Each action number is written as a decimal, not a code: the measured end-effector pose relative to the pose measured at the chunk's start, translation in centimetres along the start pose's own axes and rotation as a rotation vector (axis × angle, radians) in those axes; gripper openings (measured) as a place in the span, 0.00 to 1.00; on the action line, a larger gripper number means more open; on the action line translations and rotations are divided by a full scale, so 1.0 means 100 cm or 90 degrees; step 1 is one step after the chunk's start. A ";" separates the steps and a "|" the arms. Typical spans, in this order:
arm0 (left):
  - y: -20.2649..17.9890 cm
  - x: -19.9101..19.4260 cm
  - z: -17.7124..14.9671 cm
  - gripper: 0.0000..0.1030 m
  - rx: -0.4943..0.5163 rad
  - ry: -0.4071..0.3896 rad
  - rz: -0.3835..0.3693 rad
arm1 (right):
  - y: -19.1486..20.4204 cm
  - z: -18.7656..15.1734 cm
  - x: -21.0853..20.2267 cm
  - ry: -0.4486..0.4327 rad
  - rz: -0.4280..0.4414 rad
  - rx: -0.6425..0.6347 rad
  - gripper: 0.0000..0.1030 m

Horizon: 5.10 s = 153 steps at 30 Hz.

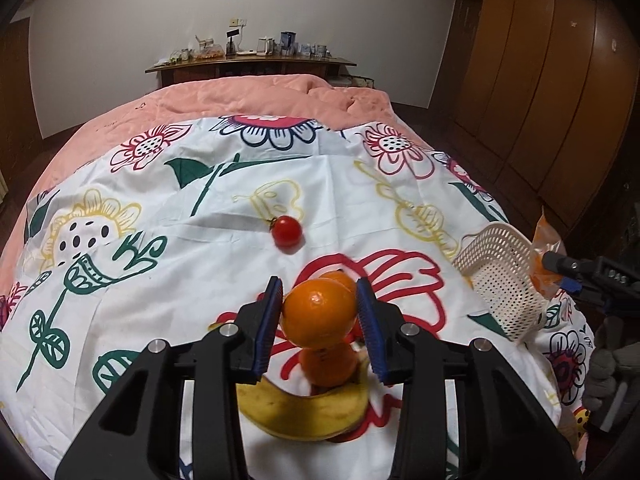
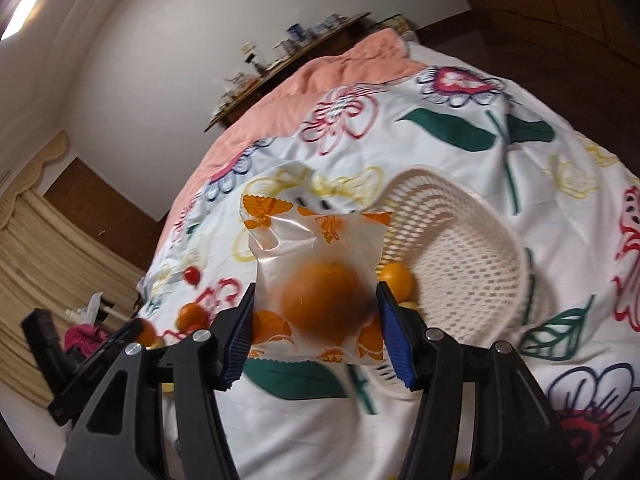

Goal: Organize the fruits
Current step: 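Drop the bag into the basket with the right gripper while the left gripper grasps an orange, then carry the orange into the basket and open the left gripper, then move the left gripper to the red cherry tomato, then close the left gripper on the cherry tomato and lift it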

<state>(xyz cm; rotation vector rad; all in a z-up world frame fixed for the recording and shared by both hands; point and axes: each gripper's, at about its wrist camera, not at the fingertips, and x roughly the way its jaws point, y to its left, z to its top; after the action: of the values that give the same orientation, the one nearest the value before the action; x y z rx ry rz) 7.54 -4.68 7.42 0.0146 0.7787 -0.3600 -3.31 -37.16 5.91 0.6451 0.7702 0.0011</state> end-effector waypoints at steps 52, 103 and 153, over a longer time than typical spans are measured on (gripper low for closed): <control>-0.203 0.103 0.029 0.38 0.171 0.110 -0.154 | -0.068 0.000 -0.020 -0.110 -0.135 -0.030 0.59; -0.115 0.069 0.047 0.80 0.078 0.036 -0.054 | -0.006 -0.016 -0.004 -0.067 -0.099 -0.102 0.59; 0.042 0.137 0.067 0.30 -0.139 0.174 0.025 | 0.050 -0.023 0.024 -0.008 -0.060 -0.176 0.61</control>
<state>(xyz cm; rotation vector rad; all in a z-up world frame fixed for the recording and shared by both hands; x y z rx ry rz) 22.43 -6.02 2.33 -0.1274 1.0840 -0.2366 -1.92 -31.30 5.87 0.3451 0.7716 0.0168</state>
